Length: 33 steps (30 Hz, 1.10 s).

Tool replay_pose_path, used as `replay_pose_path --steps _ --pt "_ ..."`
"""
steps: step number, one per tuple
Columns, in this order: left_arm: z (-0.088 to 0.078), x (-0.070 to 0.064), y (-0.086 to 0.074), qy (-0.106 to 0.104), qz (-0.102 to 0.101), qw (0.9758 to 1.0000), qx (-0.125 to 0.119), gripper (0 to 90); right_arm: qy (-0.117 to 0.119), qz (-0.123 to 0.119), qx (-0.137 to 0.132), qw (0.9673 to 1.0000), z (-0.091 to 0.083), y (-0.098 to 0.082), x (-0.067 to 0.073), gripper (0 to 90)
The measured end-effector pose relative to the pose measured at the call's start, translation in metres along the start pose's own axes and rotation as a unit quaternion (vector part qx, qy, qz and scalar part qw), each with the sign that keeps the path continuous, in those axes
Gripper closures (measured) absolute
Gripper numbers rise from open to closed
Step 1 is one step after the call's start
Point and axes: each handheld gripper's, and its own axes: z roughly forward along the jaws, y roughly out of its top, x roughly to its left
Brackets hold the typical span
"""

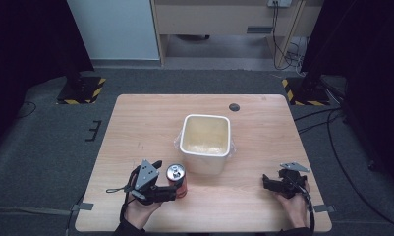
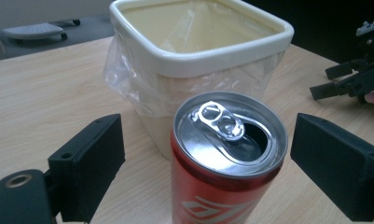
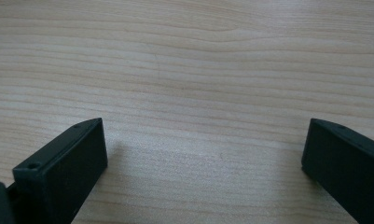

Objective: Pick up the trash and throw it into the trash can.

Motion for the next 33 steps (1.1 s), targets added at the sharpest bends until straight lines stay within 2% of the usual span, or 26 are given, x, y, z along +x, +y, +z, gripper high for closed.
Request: replay_pose_path --steps 11,21,24,31,33 --pt "0.011 -0.004 -0.008 -0.007 0.003 0.9997 0.022 9.6 0.000 -0.001 0.000 1.0000 0.000 0.000 0.000 0.3" --pt "0.018 0.000 -0.015 -0.012 0.000 0.9993 0.034 13.8 0.001 -0.002 -0.001 1.0000 0.001 0.001 0.000 0.3" --pt "0.020 0.001 -0.017 -0.012 -0.002 0.9993 0.037 16.0 0.000 -0.001 -0.001 1.0000 0.001 0.001 0.000 0.2" --pt "0.021 0.001 -0.019 -0.026 0.000 0.9992 0.032 31.0 0.000 -0.001 -0.001 1.0000 0.001 0.001 0.000 0.3" --pt "0.021 0.000 -0.019 -0.023 0.002 0.9992 0.032 31.7 0.000 -0.001 -0.001 1.0000 0.001 0.001 0.000 0.3"
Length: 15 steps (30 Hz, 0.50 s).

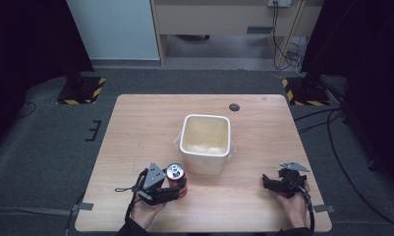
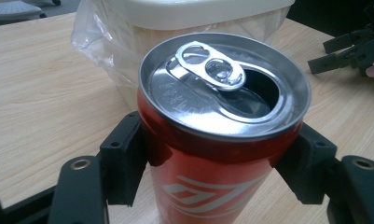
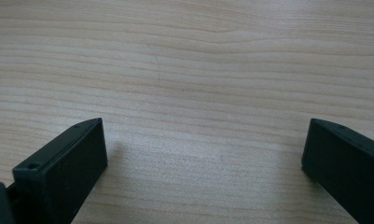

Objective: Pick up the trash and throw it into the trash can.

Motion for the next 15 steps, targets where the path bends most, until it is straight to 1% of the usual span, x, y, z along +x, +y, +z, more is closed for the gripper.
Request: replay_pose_path --steps 1,2,4,5,6,7,8,9,10,11,12,14,15 --pt "0.001 0.000 0.000 -0.004 0.004 1.0000 -0.005 31.8 0.000 0.000 0.000 1.0000 0.000 0.000 0.000 0.3" --pt "0.001 0.000 0.000 -0.004 0.004 1.0000 -0.005 32.1 0.000 0.000 0.000 1.0000 0.000 0.000 0.000 0.3" --pt "-0.001 0.000 0.001 0.001 0.004 1.0000 -0.005 32.4 0.000 0.000 0.000 1.0000 0.000 0.000 0.000 0.2" --pt "-0.003 0.000 0.002 0.004 0.000 1.0000 -0.002 32.5 0.000 0.000 0.000 1.0000 0.000 0.000 0.000 0.3" --pt "-0.007 -0.001 0.004 0.005 0.001 0.9999 -0.009 32.6 0.000 0.000 0.000 1.0000 0.000 0.000 0.000 0.3" --pt "-0.007 0.000 0.006 -0.005 0.011 0.9996 -0.025 32.7 0.000 0.000 0.000 1.0000 0.000 0.000 0.000 0.3" --pt "-0.007 0.000 0.006 -0.005 0.011 0.9996 -0.025 32.7 0.000 0.000 0.000 1.0000 0.000 0.000 0.000 0.3" --pt "-0.012 0.000 0.008 0.005 0.005 0.9997 -0.025 32.7 0.000 0.000 0.000 1.0000 0.000 0.000 0.000 0.3" --pt "-0.016 0.000 0.010 0.010 0.000 0.9996 -0.028 32.7 0.000 0.000 0.000 1.0000 0.000 0.000 0.000 0.2" --pt "-0.022 0.000 0.013 0.013 -0.002 0.9991 -0.039 32.7 0.000 0.000 0.000 1.0000 0.000 0.000 0.000 0.2" --pt "-0.022 0.000 0.013 0.013 -0.002 0.9991 -0.039 32.7 0.000 0.000 0.000 1.0000 0.000 0.000 0.000 0.2" --pt "-0.029 0.001 0.018 0.017 -0.003 0.9986 -0.051 32.7 0.000 0.000 0.000 1.0000 0.000 0.000 0.000 0.3" --pt "-0.029 0.001 0.018 0.017 -0.003 0.9986 -0.051 32.7 0.000 0.000 0.000 1.0000 0.000 0.000 0.000 0.3"
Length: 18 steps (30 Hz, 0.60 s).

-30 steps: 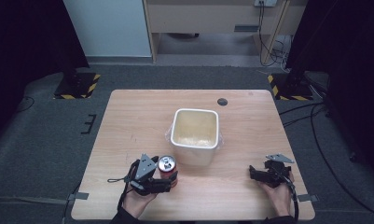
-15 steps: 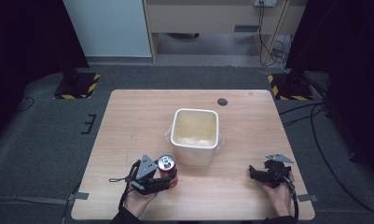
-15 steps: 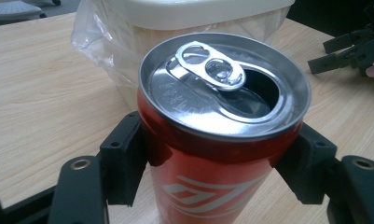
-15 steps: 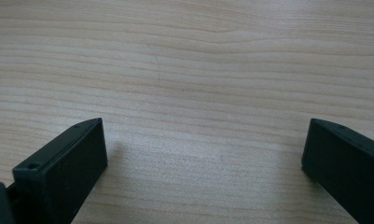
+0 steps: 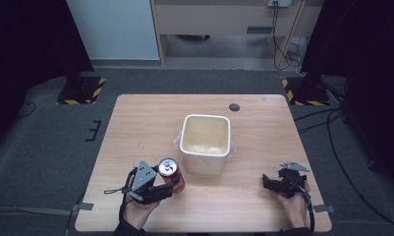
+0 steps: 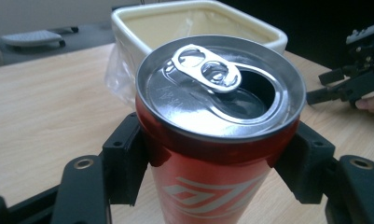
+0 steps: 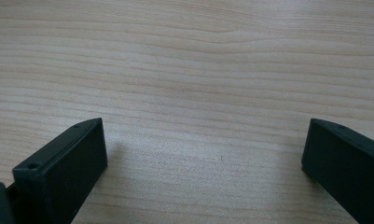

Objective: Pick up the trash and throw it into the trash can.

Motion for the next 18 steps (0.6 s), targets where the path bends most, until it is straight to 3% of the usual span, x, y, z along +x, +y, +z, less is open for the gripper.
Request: replay_pose_path --steps 18 --pt "-0.036 0.004 0.032 0.012 -0.002 0.9977 -0.067 32.9 -0.001 0.001 0.000 1.0000 0.000 0.000 0.001 0.4"
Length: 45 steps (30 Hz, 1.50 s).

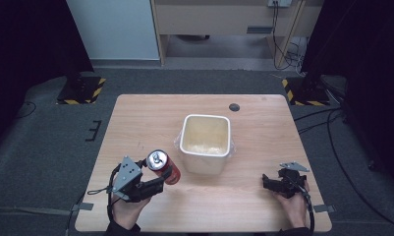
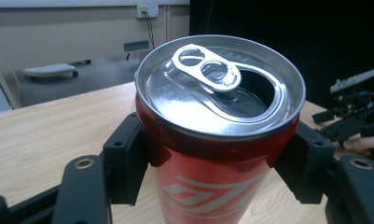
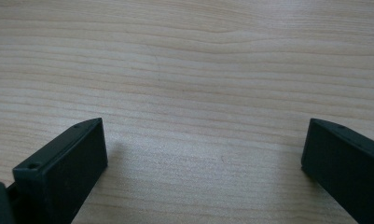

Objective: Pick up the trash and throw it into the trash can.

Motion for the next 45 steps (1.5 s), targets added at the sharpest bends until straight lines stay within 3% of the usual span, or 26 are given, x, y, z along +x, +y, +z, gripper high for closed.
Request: replay_pose_path --steps 16,31,45 --pt "0.012 -0.005 0.027 0.000 0.014 0.9995 -0.028 32.9 -0.002 0.002 0.000 1.0000 0.000 0.000 0.001 0.6" --pt "0.021 -0.006 0.052 -0.004 0.012 0.9987 -0.050 32.9 -0.001 0.002 0.000 1.0000 0.000 0.000 0.001 0.6" --pt "0.041 -0.004 0.065 0.004 0.012 0.9984 -0.054 32.9 -0.002 0.002 0.000 1.0000 0.000 0.000 0.001 0.6"
